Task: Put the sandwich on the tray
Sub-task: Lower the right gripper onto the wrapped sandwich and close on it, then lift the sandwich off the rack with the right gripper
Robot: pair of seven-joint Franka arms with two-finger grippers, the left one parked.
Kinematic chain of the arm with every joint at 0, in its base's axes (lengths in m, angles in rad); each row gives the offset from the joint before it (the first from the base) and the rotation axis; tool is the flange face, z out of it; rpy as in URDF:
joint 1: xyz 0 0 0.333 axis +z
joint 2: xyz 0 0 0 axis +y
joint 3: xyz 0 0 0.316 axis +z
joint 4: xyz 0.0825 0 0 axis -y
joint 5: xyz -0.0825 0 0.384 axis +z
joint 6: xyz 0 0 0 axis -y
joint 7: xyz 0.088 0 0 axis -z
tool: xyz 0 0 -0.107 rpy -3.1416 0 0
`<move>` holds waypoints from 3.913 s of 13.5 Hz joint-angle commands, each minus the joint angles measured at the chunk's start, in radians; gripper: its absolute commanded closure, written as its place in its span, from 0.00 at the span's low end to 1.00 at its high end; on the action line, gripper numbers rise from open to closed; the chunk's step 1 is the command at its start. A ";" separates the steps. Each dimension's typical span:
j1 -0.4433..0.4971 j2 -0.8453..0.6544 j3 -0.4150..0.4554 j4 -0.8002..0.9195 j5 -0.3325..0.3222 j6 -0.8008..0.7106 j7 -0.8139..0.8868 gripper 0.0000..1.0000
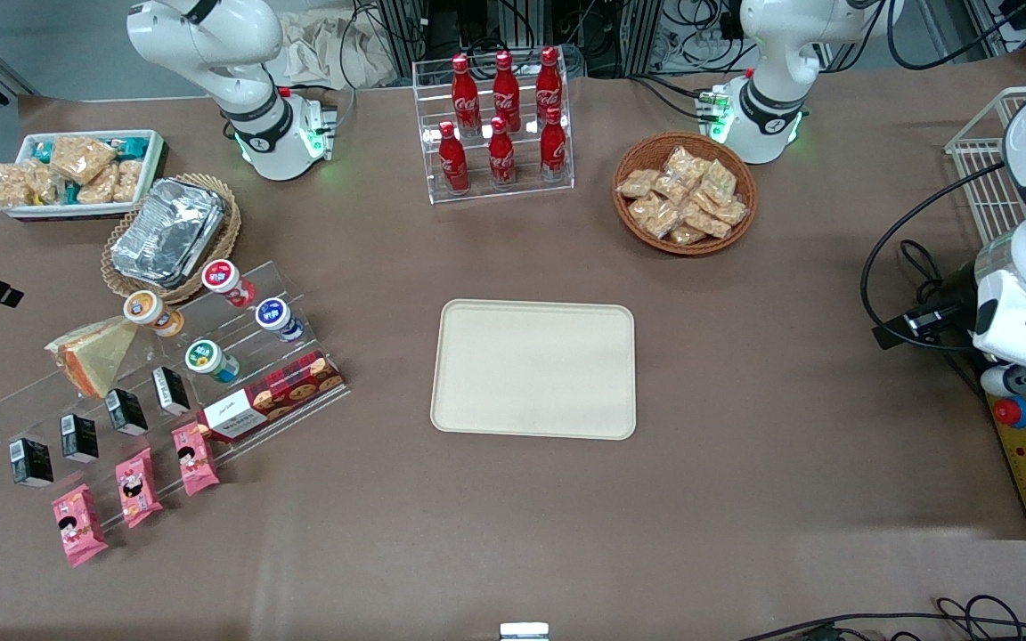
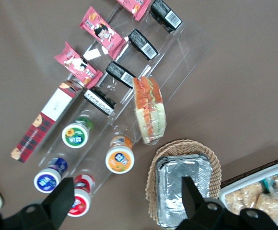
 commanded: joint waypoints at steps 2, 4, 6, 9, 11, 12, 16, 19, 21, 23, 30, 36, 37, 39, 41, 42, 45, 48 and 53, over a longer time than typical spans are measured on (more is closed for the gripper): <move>-0.028 0.043 0.001 -0.020 -0.026 0.021 -0.058 0.01; -0.042 0.034 0.001 -0.121 -0.026 0.108 -0.061 0.01; -0.051 0.031 0.001 -0.215 -0.027 0.203 -0.067 0.01; -0.053 0.011 -0.001 -0.377 -0.027 0.372 -0.104 0.02; -0.053 -0.007 -0.001 -0.442 -0.029 0.446 -0.105 0.02; -0.053 -0.006 -0.001 -0.451 -0.029 0.466 -0.119 0.02; -0.073 -0.001 -0.007 -0.534 -0.030 0.594 -0.147 0.02; -0.085 0.019 -0.008 -0.542 -0.030 0.638 -0.176 0.02; -0.093 0.028 -0.007 -0.542 -0.030 0.645 -0.176 0.04; -0.091 0.032 -0.007 -0.542 -0.030 0.650 -0.176 0.20; -0.085 0.045 -0.005 -0.534 -0.029 0.650 -0.176 0.66; -0.077 0.042 0.007 -0.348 -0.029 0.460 -0.281 0.71; -0.065 0.043 0.019 -0.297 -0.030 0.413 -0.303 0.71; -0.027 0.043 0.022 -0.215 -0.039 0.350 -0.393 0.71; 0.022 0.046 0.022 -0.168 -0.059 0.349 -0.446 0.71; 0.062 0.045 0.025 -0.155 -0.088 0.348 -0.454 0.71; 0.201 0.042 0.028 -0.140 -0.098 0.349 -0.455 0.71; 0.361 0.048 0.028 -0.118 -0.095 0.351 -0.454 0.71; 0.579 0.178 0.033 -0.025 -0.090 0.365 -0.461 0.74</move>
